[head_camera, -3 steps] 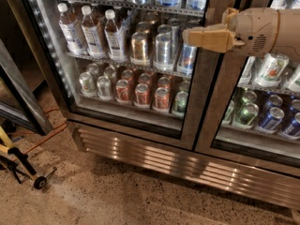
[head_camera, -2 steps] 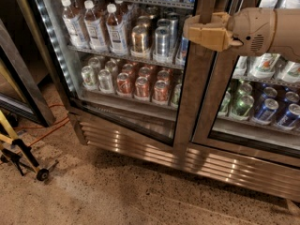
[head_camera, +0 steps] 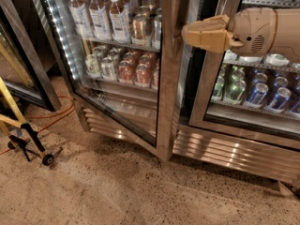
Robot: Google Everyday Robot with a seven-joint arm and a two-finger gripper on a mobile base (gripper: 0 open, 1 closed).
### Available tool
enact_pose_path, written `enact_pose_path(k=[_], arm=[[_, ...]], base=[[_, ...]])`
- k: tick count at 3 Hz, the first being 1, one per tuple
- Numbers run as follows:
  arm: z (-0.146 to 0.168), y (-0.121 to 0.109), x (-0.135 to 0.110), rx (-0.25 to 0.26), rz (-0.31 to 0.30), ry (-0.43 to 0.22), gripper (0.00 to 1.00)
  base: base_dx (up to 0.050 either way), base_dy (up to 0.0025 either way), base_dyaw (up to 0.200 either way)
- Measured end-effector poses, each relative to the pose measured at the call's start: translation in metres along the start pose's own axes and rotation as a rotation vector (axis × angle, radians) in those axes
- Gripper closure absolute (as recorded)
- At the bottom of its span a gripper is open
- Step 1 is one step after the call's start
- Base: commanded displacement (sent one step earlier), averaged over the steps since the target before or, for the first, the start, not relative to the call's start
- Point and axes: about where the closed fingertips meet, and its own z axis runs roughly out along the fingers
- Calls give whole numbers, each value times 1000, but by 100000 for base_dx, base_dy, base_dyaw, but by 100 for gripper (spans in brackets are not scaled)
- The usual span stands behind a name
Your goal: Open left fridge door
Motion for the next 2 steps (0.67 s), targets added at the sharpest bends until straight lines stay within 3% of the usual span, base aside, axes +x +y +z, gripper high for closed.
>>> enact_pose_path(k=[1,2], arm=[[1,0,0,-2,0,0,100],[1,0,0,-2,0,0,100]], base=[[-4998,-2,16],[0,0,0]])
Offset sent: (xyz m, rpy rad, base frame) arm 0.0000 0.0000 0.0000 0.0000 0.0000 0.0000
